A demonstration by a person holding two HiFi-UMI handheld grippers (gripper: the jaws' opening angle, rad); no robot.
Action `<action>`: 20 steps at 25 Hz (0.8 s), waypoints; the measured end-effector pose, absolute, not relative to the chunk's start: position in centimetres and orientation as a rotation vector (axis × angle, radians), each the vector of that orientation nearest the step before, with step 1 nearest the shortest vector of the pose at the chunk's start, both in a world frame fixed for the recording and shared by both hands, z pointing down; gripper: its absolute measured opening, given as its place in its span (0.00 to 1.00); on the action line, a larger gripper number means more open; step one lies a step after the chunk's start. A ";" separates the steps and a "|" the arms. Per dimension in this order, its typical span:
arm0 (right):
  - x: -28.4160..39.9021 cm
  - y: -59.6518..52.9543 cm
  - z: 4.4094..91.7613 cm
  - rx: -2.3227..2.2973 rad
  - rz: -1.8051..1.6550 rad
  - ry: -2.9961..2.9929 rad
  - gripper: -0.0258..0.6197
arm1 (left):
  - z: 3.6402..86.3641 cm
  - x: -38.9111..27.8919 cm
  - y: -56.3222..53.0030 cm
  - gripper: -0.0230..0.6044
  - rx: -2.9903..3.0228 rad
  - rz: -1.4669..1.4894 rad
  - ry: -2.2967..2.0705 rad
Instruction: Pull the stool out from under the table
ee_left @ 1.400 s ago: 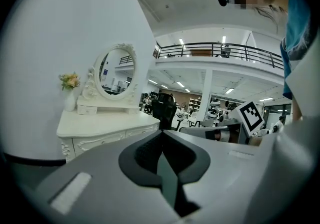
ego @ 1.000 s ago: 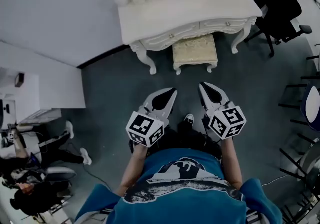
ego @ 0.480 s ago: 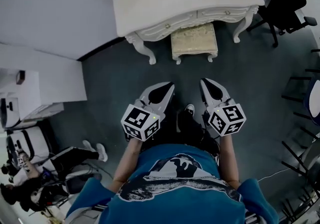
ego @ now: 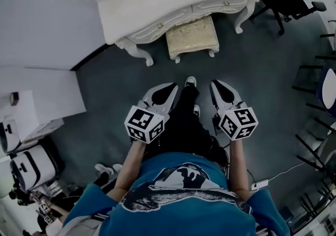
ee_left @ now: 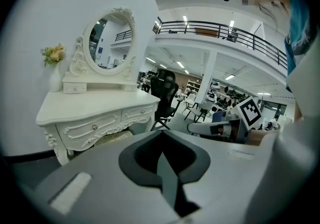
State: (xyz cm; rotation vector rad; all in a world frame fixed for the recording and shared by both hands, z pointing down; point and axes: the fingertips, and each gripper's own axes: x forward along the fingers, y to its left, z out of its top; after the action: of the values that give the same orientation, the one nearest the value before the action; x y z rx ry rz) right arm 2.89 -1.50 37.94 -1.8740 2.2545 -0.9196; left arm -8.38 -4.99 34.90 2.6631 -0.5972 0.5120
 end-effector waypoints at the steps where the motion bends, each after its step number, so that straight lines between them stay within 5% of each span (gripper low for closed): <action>1: 3.2 -2.0 38.3 -1.875 -0.924 2.256 0.08 | 35.6 -8.1 -5.8 0.07 2.657 0.522 -0.591; 13: 9.3 -12.0 45.6 -1.819 -1.112 2.154 0.25 | 45.9 -6.4 -15.0 0.12 2.480 0.664 -0.542; 20: 12.1 -18.1 52.3 -1.803 -1.326 2.122 0.31 | 52.9 -6.0 -20.6 0.28 2.371 0.771 -0.559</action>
State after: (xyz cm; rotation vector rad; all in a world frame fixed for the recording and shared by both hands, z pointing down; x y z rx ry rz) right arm 12.11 -18.07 52.33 -1.8029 2.1224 -1.3258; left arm -5.99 -20.59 52.91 2.3706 -0.5592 0.7713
